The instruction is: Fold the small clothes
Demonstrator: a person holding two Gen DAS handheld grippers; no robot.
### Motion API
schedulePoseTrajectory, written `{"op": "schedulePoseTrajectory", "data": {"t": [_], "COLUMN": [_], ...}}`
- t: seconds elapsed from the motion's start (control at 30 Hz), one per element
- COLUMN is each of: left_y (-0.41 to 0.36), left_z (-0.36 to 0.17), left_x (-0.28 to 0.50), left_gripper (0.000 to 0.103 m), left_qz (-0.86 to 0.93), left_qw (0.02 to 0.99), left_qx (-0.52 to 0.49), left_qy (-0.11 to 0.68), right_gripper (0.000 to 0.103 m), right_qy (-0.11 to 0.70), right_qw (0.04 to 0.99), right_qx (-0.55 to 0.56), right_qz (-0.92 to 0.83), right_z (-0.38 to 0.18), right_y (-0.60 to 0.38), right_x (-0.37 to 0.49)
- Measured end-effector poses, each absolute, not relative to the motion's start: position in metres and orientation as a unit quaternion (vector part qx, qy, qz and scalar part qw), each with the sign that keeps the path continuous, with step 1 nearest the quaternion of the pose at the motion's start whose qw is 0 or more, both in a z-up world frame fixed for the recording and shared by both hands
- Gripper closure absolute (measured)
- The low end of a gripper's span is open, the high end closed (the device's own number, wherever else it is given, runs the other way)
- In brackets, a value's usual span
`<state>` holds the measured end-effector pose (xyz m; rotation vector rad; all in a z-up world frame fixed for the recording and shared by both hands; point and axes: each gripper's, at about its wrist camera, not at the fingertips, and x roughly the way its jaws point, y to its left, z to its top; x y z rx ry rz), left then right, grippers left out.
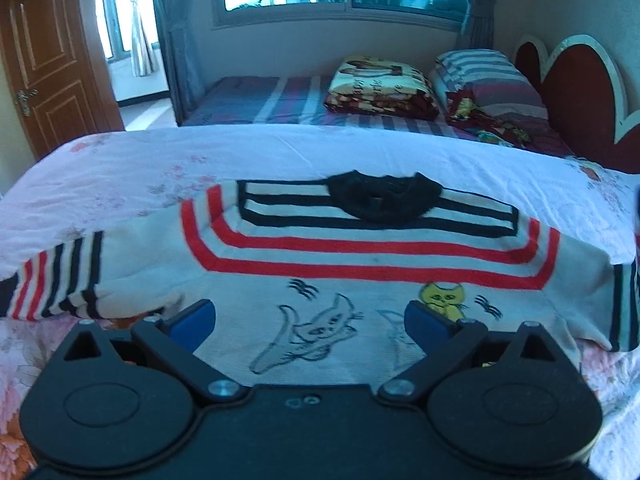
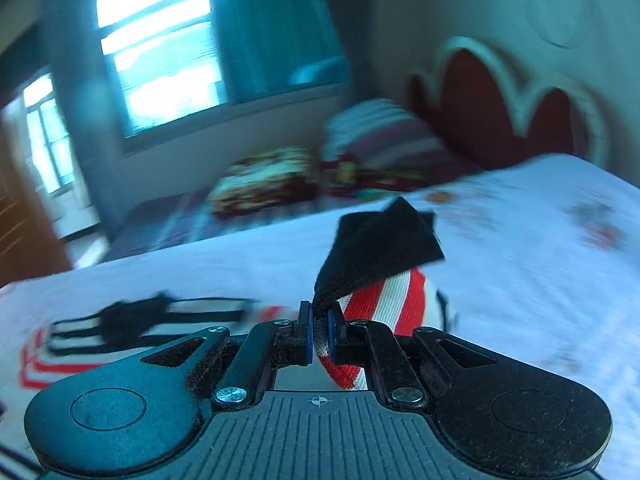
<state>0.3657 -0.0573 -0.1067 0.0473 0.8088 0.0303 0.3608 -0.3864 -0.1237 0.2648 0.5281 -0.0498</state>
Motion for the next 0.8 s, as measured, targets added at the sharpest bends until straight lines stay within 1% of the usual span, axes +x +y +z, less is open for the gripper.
{"op": "schedulePoseTrajectory", "data": {"t": [0.07, 0.2, 0.37, 0.4, 0.43, 0.5, 0.67, 0.8], "left_y": [-0.047, -0.027, -0.012, -0.010, -0.009, -0.012, -0.032, -0.045], "left_z": [-0.104, -0.105, -0.117, -0.119, -0.123, -0.129, -0.146, -0.168], "left_x": [0.365, 0.364, 0.367, 0.370, 0.372, 0.377, 0.390, 0.400], "left_gripper": [0.003, 0.004, 0.004, 0.004, 0.004, 0.004, 0.004, 0.004], "left_qz": [0.029, 0.059, 0.062, 0.049, 0.036, 0.010, -0.060, -0.081], "left_qw": [0.920, 0.917, 0.910, 0.907, 0.903, 0.896, 0.877, 0.862], "left_qx": [0.019, 0.003, -0.027, -0.041, -0.057, -0.082, -0.134, -0.147], "left_qy": [0.391, 0.394, 0.408, 0.415, 0.424, 0.436, 0.458, 0.478], "right_gripper": [0.097, 0.097, 0.095, 0.085, 0.062, 0.037, 0.037, 0.037], "right_qy": [0.267, 0.306, 0.372, 0.385, 0.388, 0.376, 0.329, 0.331], "right_qw": [0.956, 0.939, 0.904, 0.899, 0.896, 0.898, 0.925, 0.936], "right_qx": [0.115, 0.093, 0.091, 0.088, 0.093, 0.109, 0.098, 0.067], "right_qz": [0.029, 0.127, 0.189, 0.190, 0.193, 0.200, 0.160, 0.098], "right_z": [-0.126, -0.157, -0.199, -0.202, -0.203, -0.196, -0.171, -0.173], "right_y": [-0.347, -0.268, -0.213, -0.207, -0.207, -0.214, -0.254, -0.286], "right_x": [0.375, 0.399, 0.414, 0.415, 0.415, 0.406, 0.371, 0.347]}}
